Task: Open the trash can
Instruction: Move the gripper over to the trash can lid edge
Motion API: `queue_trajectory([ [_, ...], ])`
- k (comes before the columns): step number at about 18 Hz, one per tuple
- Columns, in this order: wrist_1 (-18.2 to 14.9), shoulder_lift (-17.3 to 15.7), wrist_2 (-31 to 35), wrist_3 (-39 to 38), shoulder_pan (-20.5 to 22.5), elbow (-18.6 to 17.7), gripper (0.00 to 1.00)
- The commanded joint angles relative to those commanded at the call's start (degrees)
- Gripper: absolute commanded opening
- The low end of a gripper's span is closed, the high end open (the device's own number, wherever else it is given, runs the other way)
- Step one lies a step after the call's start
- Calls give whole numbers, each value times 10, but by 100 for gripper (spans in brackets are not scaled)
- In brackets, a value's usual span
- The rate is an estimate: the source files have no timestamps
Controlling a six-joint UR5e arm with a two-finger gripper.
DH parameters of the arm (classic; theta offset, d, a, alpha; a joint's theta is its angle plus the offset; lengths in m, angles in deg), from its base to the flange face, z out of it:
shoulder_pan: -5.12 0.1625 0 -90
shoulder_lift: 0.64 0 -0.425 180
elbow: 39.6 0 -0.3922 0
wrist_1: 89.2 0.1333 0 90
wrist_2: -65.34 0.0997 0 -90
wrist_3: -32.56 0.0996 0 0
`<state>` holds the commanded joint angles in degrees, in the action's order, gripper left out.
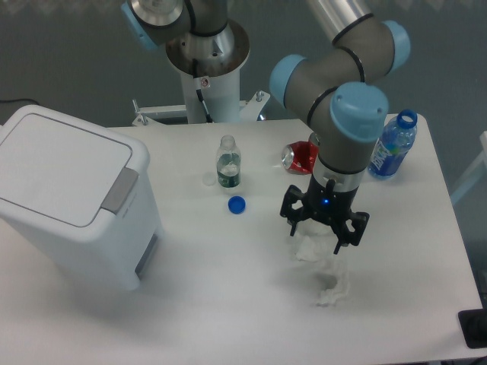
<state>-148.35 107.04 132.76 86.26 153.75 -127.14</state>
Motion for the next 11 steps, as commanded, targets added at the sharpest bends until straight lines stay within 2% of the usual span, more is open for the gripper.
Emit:
queue_trajectory([
  [2,-1,-18,-1,-15,-22,1,6],
  [3,-1,-19,-1,-27,-34,1,4],
  [5,-1,-31,-5,-62,-56,5,0],
  [11,-4,-56,-57,-142,-98,4,0],
])
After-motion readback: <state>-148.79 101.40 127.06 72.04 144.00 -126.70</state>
